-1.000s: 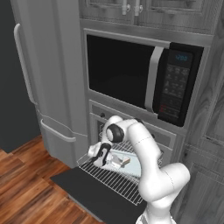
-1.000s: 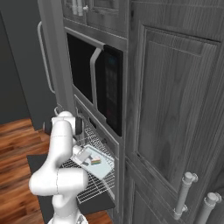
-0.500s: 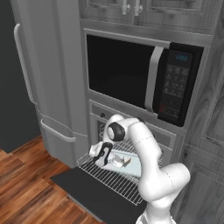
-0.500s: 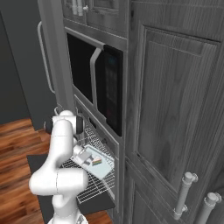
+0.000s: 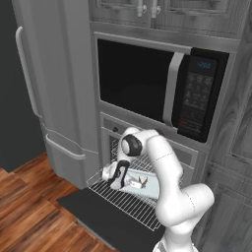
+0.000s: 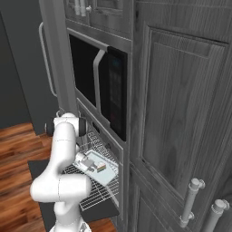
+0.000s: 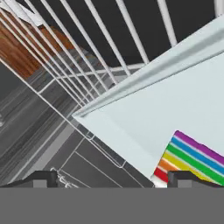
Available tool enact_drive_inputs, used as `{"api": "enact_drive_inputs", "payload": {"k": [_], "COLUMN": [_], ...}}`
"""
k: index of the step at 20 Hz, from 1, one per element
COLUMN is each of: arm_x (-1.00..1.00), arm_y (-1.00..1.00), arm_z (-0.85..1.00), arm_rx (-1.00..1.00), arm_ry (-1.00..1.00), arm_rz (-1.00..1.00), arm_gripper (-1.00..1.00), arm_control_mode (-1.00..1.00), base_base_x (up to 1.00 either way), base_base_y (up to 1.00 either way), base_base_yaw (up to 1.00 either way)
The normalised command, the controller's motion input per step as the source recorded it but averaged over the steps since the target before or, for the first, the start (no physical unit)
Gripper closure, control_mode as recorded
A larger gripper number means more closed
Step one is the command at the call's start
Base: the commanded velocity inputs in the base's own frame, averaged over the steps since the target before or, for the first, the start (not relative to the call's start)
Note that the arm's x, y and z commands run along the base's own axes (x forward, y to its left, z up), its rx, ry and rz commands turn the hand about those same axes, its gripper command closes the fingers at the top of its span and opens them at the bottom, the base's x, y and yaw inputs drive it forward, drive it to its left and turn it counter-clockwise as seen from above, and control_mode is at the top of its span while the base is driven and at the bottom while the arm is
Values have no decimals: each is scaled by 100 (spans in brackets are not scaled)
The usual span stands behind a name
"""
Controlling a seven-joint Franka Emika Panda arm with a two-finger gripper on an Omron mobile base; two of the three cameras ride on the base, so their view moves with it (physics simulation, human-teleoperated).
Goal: Take the baked cake out of the oven and place it on the plate for cooling. Then close the oven door.
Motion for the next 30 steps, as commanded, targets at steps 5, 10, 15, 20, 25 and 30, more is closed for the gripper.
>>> {"api": "enact_drive_inputs", "payload": {"k": [5,10,15,20,25,30], "arm_x": [-16,0,-4,-2,1,4], "arm_y": [0,0,-11,-24,-16,-2], "arm_z": [0,12,20,11,0,-1], "arm_rx": [13,14,13,12,17,19], "arm_ry": [0,0,6,8,8,5], "arm_rz": [0,0,4,10,14,14], "arm_gripper": [-100,-100,-100,-100,-100,-100], "arm_control_mode": [-100,-100,-100,-100,-100,-100], "base_base_x": [0,0,0,0,0,0], "base_base_y": [0,0,0,0,0,0], "base_base_yaw": [0,0,0,0,0,0]}}
